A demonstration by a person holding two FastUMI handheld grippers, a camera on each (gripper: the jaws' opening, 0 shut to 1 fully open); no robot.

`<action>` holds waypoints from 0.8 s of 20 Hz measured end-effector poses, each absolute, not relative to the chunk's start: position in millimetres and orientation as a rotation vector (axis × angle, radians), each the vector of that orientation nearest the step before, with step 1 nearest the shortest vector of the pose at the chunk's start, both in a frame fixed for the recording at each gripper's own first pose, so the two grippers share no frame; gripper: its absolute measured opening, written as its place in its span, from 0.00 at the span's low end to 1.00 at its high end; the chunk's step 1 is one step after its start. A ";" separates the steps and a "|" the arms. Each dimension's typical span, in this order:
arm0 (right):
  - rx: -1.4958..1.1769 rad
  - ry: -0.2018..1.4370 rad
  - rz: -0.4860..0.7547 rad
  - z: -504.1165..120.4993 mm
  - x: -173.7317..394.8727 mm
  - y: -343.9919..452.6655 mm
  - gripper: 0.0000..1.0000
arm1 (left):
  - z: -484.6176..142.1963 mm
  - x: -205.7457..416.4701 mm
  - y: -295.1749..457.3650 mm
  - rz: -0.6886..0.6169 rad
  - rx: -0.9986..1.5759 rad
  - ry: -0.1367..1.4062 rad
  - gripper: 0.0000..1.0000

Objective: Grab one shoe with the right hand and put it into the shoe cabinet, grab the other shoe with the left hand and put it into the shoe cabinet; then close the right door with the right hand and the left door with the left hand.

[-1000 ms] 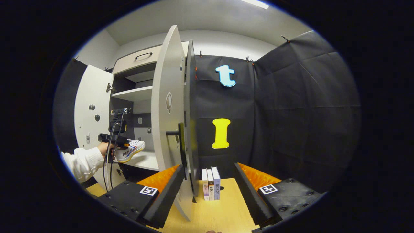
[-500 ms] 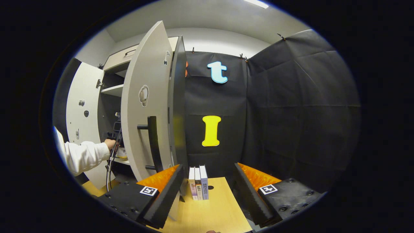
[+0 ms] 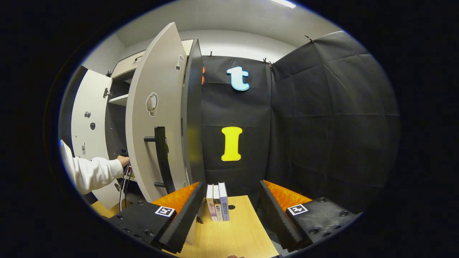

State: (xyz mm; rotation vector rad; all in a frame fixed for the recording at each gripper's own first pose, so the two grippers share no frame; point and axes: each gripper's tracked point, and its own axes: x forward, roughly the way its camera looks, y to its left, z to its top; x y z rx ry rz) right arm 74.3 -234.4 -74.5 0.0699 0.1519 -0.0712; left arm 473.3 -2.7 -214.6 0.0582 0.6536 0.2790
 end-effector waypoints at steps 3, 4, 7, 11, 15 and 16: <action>0.074 0.145 -0.068 -71.1 69.4 -231.7 0.94 | -203.7 465.0 -6.8 0.260 0.087 0.644 0.26; 0.077 0.142 -0.065 -69.3 67.4 -230.0 0.98 | -199.9 461.3 -7.2 0.254 0.102 0.637 0.31; 0.090 0.135 -0.053 -65.1 61.0 -223.5 0.98 | -186.4 447.1 -6.6 0.244 0.127 0.606 0.70; 0.083 0.126 -0.048 -57.9 52.7 -217.7 0.98 | -166.7 426.4 -14.1 0.207 0.089 0.541 0.90; 0.072 0.111 -0.049 -48.9 47.0 -210.6 0.98 | -141.4 400.6 -30.3 0.146 0.066 0.463 0.97; 0.070 0.109 -0.047 -47.8 46.4 -207.6 0.98 | -133.0 393.3 -35.1 0.130 0.072 0.441 0.97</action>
